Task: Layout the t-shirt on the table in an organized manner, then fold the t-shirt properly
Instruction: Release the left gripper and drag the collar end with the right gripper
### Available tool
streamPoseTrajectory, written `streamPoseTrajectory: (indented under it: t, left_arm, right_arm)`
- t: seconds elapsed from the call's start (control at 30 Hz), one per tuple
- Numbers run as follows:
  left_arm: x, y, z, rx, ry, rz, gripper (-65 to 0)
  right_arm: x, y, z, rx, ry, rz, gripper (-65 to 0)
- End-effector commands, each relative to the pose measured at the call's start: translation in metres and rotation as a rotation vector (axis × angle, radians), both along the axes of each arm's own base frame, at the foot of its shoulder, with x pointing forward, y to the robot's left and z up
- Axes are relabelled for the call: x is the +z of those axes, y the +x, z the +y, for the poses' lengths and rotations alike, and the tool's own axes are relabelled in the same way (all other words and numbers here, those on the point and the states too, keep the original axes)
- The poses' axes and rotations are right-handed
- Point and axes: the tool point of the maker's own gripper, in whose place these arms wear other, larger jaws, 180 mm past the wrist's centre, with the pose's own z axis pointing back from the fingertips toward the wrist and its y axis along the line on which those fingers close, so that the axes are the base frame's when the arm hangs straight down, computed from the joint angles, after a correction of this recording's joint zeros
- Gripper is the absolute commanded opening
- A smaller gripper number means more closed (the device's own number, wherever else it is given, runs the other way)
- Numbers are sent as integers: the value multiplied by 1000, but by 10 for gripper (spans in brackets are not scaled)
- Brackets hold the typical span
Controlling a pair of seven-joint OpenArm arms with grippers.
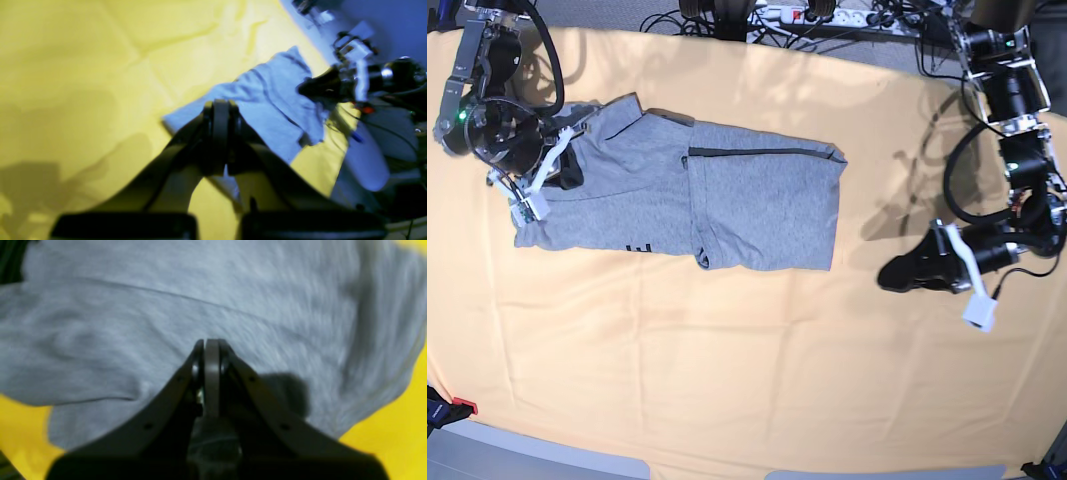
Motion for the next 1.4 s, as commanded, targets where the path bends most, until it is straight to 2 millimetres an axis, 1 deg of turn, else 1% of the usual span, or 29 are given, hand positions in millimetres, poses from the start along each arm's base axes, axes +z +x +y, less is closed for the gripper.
streamPoseTrajectory:
  t: [0.0,0.07,0.13,0.2,0.27,0.3,0.33,0.4,0.43,0.47,0.53,0.57,0.6,0.67,0.73,0.83,1.0,1.07,1.2,1.3,1.37]
  left_arm:
    - [24,6,9,14,-7,-72,-650]
    - [29,7,25,45,15,-83,-650]
    - [35,8,39,74,37,-97,-650]
    - [40,7,53,100,58,-107,-650]
    - [41,4,64,121,78,-104,-650]
    - [40,2,70,131,88,-99,-650]
    - [39,0,74,138,94,-94,-650]
    - [36,-4,79,145,104,-81,-650]
    - [34,-6,80,145,106,-73,-650]
    - [31,-8,80,144,106,-64,-650]
    - [24,-12,81,143,111,-43,-650]
    - [21,-14,81,143,112,-35,-650]
    - [19,-16,81,143,114,-26,-650]
    - [17,-17,82,143,117,-21,-650]
    - [16,-18,83,143,122,-18,-650]
    - [17,-19,86,144,132,-17,-650]
    - [18,-19,88,146,140,-17,-650]
    - [18,-19,88,146,140,-17,-650]
    - [18,-19,88,146,140,-17,-650]
    - [18,-19,88,146,139,-17,-650]
    - [18,-19,88,146,140,-17,-650]
  right_arm:
    - [23,11,-3,7,-11,-83,-650]
    - [41,15,-10,-22,-32,-133,-650]
    - [57,17,-24,-66,-55,-183,-650]
    - [69,17,-45,-140,-77,-213,-650]
    - [74,12,-73,-239,-103,-214,-650]
    - [75,8,-87,-293,-119,-211,-621]
    - [75,3,-103,-359,-143,-204,-537]
    - [76,-7,-137,-504,-196,-188,-332]
    - [75,-13,-150,-559,-201,-185,-255]
    - [73,-17,-159,-595,-186,-187,-218]
    - [59,-24,-166,-634,-120,-157,-214]
    - [47,-29,-167,-652,-75,-117,-214]
    - [36,-31,-166,-659,-18,-86,-214]
    - [21,-32,-152,-620,124,-50,-214]
    - [12,-32,-137,-578,257,-26,-214]
    - [1,-36,-120,-527,408,3,-215]
    - [-17,-44,-106,-500,569,44,-215]
    - [-21,-47,-100,-498,638,61,-215]
    - [-17,-51,-83,-459,778,80,-215]
    - [-20,-53,-75,-439,783,106,-216]
    - [-20,-48,-67,-412,787,114,-216]
